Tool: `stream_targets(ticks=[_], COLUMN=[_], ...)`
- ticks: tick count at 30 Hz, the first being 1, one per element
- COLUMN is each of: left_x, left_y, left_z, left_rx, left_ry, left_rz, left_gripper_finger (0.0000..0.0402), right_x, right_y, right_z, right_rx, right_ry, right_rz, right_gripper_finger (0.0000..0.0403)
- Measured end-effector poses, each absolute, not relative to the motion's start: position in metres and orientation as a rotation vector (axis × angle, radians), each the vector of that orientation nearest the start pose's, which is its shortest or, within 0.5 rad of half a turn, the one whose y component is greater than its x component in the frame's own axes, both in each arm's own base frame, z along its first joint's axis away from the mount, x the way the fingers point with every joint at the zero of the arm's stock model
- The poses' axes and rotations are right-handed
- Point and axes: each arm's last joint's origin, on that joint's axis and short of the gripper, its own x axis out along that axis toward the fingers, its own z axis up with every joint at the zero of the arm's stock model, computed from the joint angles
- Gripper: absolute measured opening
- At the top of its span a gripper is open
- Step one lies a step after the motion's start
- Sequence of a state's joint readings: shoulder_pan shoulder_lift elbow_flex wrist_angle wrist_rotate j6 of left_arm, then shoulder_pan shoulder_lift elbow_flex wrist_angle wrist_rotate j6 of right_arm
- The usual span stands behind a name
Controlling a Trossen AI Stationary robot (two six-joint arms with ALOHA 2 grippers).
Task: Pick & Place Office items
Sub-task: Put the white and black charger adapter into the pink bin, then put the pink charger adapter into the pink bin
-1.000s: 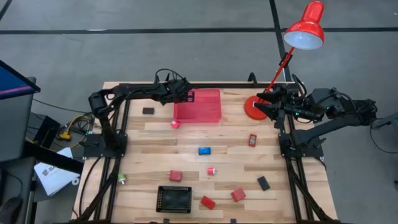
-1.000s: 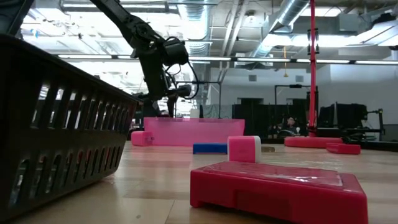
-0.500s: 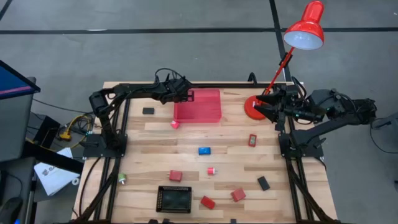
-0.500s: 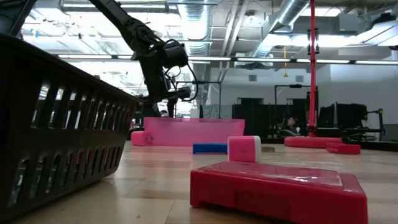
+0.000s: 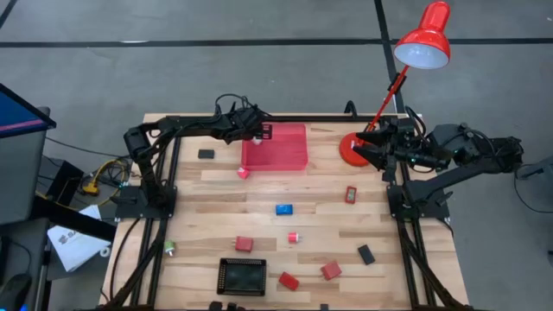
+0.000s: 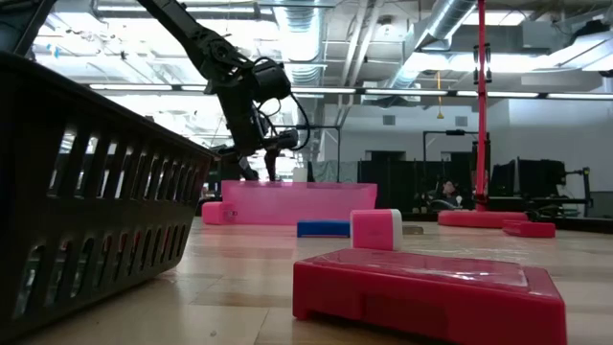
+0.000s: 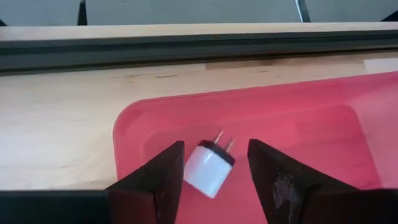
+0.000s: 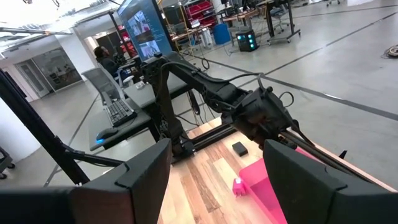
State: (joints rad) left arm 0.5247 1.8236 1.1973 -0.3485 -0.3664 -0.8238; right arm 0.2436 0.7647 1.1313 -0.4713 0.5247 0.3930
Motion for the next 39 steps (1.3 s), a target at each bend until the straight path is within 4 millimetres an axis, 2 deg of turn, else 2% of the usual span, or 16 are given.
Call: stream_targets(ticks=[4,8,11,15,18,20,23,26,30,36,39], left_x=[0.318,0.313,0.304,0.283,0.266,0.255,0.244,0.238,0.234,0.231,0.230], left_y=[0.196,0.192,0.184,0.159,0.131,0.113,0.092,0.068,0.040,0.013,0.001], left_z=[0.196,0.228,0.257,0.286,0.294,0.296,0.296,0.289,0.258,0.215,0.202], left_rx=[-0.713,-0.587,-0.462,-0.288,-0.176,-0.162,-0.253,-0.299,-0.387,-0.527,-0.499], left_ry=[0.598,0.554,0.564,0.693,0.862,0.963,1.047,1.058,1.075,0.910,0.773], left_rz=[1.129,1.029,0.887,0.656,0.518,0.470,0.482,0.471,0.484,0.639,0.716], left_gripper_finger=[0.0180,0.0183,0.0184,0.0185,0.0190,0.0195,0.0208,0.0228,0.0266,0.0311,0.0318], right_x=[0.129,0.129,0.129,0.129,0.129,0.129,0.129,0.129,0.129,0.128,0.128], right_y=[0.017,0.017,0.017,0.017,0.017,0.017,0.017,0.017,0.019,0.022,0.024], right_z=[0.420,0.420,0.420,0.420,0.420,0.421,0.421,0.421,0.420,0.420,0.420], right_rx=[0.351,0.362,0.363,0.366,0.366,0.368,0.370,0.370,0.368,0.381,0.399], right_ry=[0.040,0.039,0.039,0.039,0.039,0.036,0.035,0.036,0.039,0.043,0.043], right_rz=[-0.296,-0.296,-0.296,-0.296,-0.297,-0.296,-0.296,-0.296,-0.289,-0.263,-0.252], right_gripper_finger=[0.0249,0.0249,0.0249,0.0249,0.0249,0.0249,0.0249,0.0249,0.0249,0.0249,0.0249])
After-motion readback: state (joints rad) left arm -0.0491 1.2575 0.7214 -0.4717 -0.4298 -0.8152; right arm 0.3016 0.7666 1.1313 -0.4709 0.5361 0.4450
